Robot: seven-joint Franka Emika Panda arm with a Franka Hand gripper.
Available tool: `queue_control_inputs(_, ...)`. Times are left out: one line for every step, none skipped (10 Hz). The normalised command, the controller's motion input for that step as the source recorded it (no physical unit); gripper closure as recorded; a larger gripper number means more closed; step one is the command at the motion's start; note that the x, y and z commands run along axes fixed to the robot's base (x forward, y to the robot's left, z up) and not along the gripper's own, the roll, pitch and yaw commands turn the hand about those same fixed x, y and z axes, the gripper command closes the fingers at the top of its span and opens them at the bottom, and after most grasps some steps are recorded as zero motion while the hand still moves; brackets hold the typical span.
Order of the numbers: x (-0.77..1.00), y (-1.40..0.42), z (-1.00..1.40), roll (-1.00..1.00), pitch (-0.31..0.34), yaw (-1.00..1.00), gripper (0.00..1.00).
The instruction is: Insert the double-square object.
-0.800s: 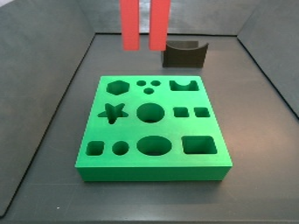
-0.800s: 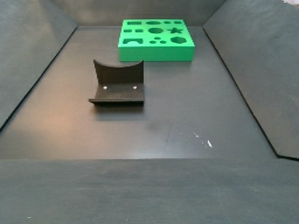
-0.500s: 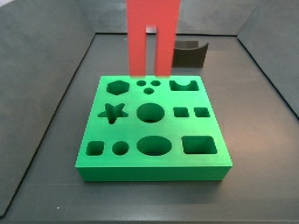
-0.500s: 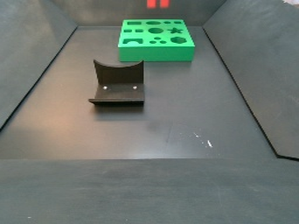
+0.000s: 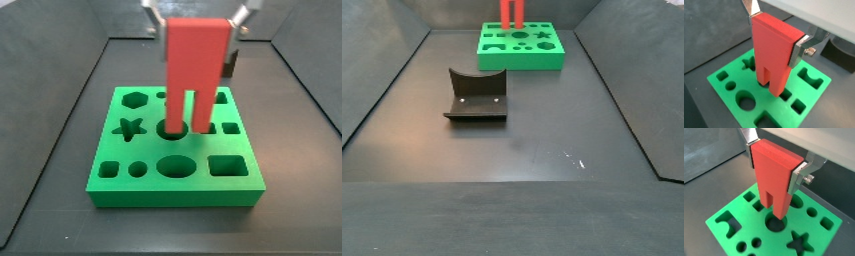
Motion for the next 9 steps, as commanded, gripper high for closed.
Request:
queue_control_inputs(1.0, 0.0, -0.1, 0.03, 0.056, -0.04, 1.0)
queue_control_inputs(0.9, 0.09, -0.17, 0.22, 0.143, 0.0, 1.0)
queue_control_inputs(0.8, 0.14, -0.18, 0.27, 0.17, 0.01, 1.0)
queue_control_inputs(0.69, 0.14, -0.17, 0.29, 0.167, 0.01, 1.0)
queue_control_inputs(0.72, 0.11, -0.19, 0.2, 0.164, 0.0, 1.0)
queue_control_inputs(0.83, 0.02, -0.2, 0.09, 0.129, 0.0, 1.0)
queue_control_inputs(0.91, 0.0, -0.24, 0.0, 0.056, 0.0, 1.0)
queue_control_inputs(0.95, 0.0, -0.21, 0.0, 0.0, -0.07, 1.0)
queue_control_inputs(0.96, -0.02, -0.24, -0.05, 0.0, -0.1, 1.0)
